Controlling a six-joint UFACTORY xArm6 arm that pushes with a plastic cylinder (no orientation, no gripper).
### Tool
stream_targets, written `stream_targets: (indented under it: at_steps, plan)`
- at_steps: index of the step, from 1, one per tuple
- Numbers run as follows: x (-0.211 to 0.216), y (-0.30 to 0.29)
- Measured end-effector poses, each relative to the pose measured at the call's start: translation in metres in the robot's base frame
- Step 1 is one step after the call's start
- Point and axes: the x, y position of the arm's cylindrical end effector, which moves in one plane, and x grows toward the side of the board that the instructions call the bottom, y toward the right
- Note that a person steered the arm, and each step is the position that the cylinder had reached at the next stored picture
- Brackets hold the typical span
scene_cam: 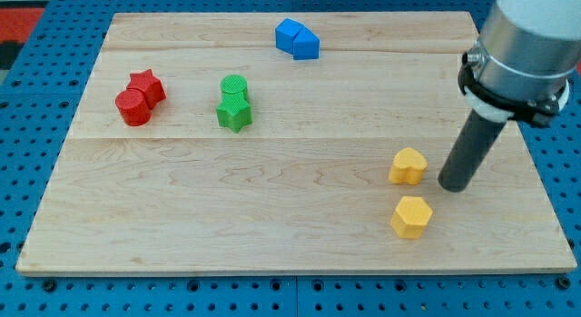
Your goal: Move the yellow heart to the right side of the green star
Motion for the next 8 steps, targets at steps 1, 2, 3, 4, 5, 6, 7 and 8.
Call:
stream_targets:
  at_steps: [1, 2, 3, 4, 5, 6, 7, 8]
  plan:
    - [-0.029, -0.057]
    - [-0.027, -0.067]
    - [0.006, 0.01]
    - [0.02, -0.016]
    - [0.008, -0.07]
    - [-0.013, -0.105]
    - [-0.048, -0.132]
    - [-0.07, -0.155]
